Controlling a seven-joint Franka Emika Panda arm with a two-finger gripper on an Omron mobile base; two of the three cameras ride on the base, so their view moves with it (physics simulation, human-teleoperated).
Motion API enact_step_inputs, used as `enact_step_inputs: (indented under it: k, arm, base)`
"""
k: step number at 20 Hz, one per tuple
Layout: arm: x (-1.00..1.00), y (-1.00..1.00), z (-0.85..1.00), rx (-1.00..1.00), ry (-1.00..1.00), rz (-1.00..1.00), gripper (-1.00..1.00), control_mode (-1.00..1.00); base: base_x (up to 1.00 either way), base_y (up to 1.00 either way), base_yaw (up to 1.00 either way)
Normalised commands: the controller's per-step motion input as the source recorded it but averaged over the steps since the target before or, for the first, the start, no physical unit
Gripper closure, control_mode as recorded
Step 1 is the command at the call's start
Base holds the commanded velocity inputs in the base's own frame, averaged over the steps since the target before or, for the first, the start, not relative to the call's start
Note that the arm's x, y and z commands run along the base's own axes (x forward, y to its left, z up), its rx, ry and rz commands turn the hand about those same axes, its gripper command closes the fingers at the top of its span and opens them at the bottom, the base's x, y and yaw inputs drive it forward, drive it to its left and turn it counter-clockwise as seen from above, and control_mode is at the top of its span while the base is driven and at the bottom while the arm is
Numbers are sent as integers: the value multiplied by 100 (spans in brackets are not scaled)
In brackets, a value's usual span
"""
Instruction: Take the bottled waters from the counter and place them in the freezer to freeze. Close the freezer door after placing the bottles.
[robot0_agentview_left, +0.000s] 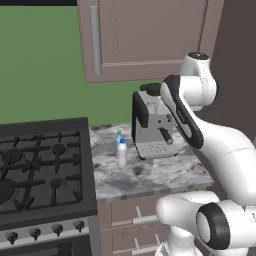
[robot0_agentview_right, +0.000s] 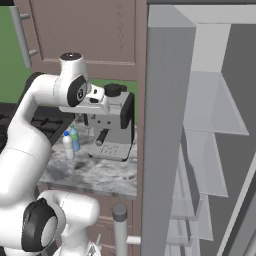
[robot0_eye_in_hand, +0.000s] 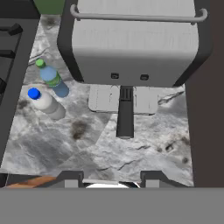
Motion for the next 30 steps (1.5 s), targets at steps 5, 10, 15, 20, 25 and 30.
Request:
enact_step_inputs:
  k: [5,10,15,20,25,30]
  arm:
    - [0,53,0,0,-3,-1,-100,-100]
    - [0,71,-1,0,-15,-10,-100,-100]
    - [3,67,-20,0,-17,-17,-100,-100]
    - [-1,54,-40,-1,-18,-38,-100,-100]
    - [-24,42,-48,0,-3,-47,-100,-100]
    - [-10,65,-44,0,-4,-38,-100,-100]
  base:
    - [0,0,0]
    - [0,0,0]
    - [0,0,0]
    - [0,0,0]
    - [0,0,0]
    - [0,0,0]
